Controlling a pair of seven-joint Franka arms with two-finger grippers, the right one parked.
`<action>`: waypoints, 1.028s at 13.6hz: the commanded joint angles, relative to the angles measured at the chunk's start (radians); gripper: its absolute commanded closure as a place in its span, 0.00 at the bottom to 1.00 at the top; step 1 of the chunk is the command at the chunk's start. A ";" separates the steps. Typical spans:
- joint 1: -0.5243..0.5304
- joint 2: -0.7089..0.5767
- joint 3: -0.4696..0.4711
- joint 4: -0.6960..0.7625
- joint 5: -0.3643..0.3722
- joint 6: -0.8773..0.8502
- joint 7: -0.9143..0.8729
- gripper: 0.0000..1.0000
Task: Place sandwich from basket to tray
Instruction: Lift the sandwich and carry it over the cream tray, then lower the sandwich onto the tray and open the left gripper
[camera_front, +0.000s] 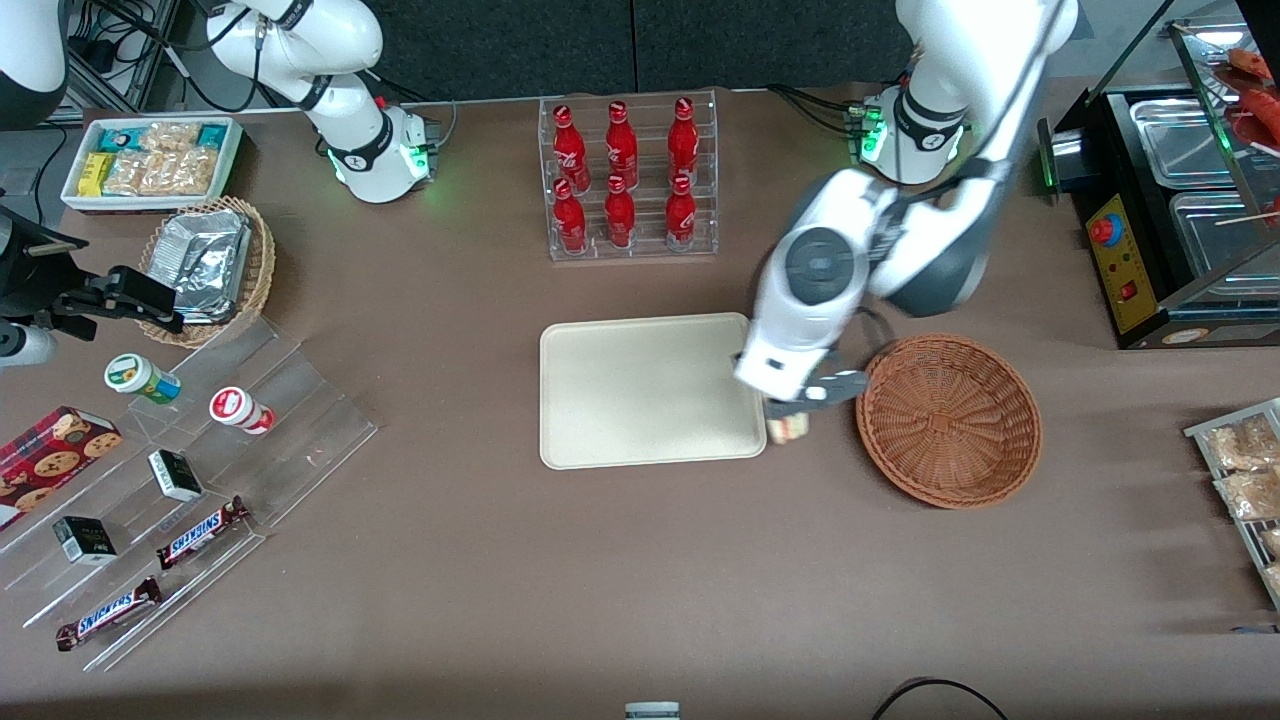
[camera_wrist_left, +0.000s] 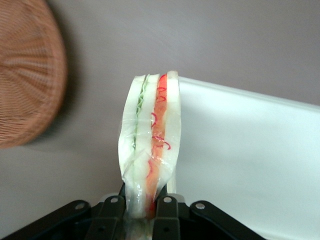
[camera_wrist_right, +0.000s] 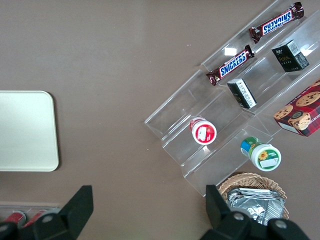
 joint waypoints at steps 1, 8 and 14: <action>-0.095 0.149 0.020 0.162 0.011 -0.022 -0.020 0.79; -0.196 0.269 0.020 0.211 0.037 0.099 -0.052 0.79; -0.247 0.306 0.020 0.205 0.074 0.134 -0.055 0.79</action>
